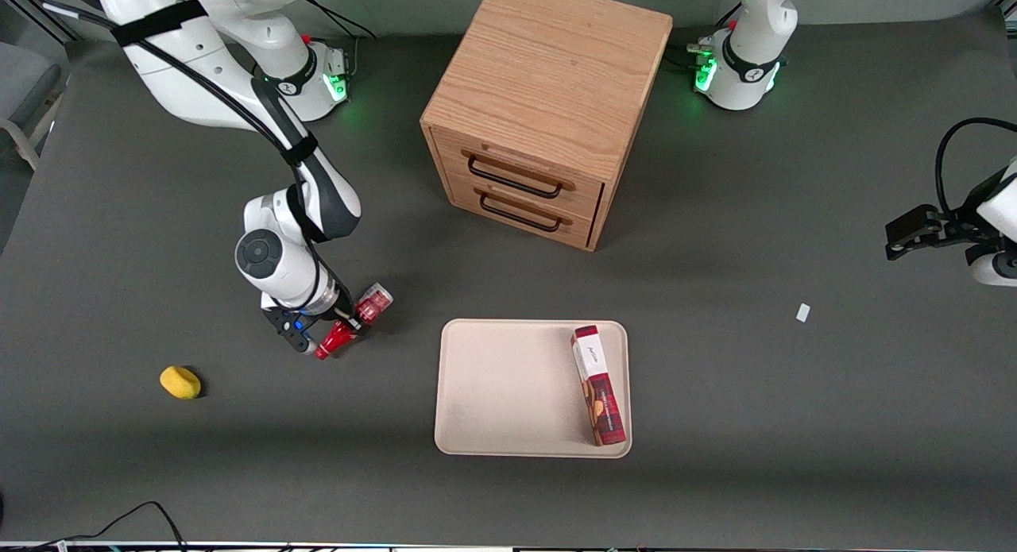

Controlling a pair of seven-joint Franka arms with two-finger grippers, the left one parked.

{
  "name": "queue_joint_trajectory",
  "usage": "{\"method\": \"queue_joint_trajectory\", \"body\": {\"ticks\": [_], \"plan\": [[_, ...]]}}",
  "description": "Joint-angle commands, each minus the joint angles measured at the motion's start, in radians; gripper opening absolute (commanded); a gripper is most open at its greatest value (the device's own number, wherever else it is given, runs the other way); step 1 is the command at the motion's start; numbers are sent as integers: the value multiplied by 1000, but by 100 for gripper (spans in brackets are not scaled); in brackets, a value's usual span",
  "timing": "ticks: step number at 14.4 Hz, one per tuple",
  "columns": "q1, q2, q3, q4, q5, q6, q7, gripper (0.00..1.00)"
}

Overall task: Place coke bottle on tray
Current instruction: 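Close the right gripper around the bottle's body, then lift the bottle and carry it over the cream tray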

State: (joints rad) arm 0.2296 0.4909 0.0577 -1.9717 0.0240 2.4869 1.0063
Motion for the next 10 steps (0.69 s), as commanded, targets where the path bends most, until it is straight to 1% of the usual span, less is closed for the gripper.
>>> {"method": "queue_joint_trajectory", "body": {"ticks": [1, 5, 6, 8, 9, 10], "plan": [[-6, -72, -1, 146, 5, -222, -96, 0], [10, -78, 7, 409, -6, -432, -188, 0], [10, -72, 25, 466, -19, -450, -225, 0], [16, -57, 45, 546, -103, -467, -299, 0], [20, -31, 71, 583, -111, -467, -333, 1], [23, 7, 89, 655, -110, -467, -362, 1]]}}
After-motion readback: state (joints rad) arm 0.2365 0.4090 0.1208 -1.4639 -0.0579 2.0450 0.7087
